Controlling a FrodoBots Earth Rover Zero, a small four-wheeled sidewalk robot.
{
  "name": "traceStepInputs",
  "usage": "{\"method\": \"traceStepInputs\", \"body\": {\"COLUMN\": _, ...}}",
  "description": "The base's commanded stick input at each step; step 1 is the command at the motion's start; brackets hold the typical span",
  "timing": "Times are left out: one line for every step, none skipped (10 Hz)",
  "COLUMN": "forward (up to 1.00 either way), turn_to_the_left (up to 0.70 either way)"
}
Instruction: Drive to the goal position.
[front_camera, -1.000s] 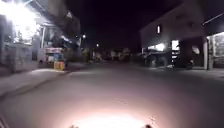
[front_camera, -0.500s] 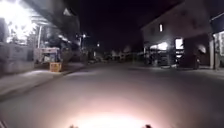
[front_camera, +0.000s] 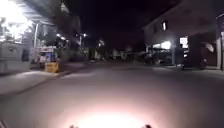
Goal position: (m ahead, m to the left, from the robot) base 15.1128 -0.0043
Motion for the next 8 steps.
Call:
{"method": "traceStepInputs", "body": {"forward": 0.85, "turn_to_the_left": 0.0}}
{"method": "traceStepInputs", "body": {"forward": 0.85, "turn_to_the_left": 0.0}}
{"method": "traceStepInputs", "body": {"forward": 0.85, "turn_to_the_left": 0.0}}
{"method": "traceStepInputs", "body": {"forward": 0.85, "turn_to_the_left": 0.0}}
{"method": "traceStepInputs", "body": {"forward": 0.85, "turn_to_the_left": 0.0}}
{"method": "traceStepInputs", "body": {"forward": 0.85, "turn_to_the_left": 0.0}}
{"method": "traceStepInputs", "body": {"forward": 0.85, "turn_to_the_left": 0.0}}
{"method": "traceStepInputs", "body": {"forward": 0.85, "turn_to_the_left": 0.0}}
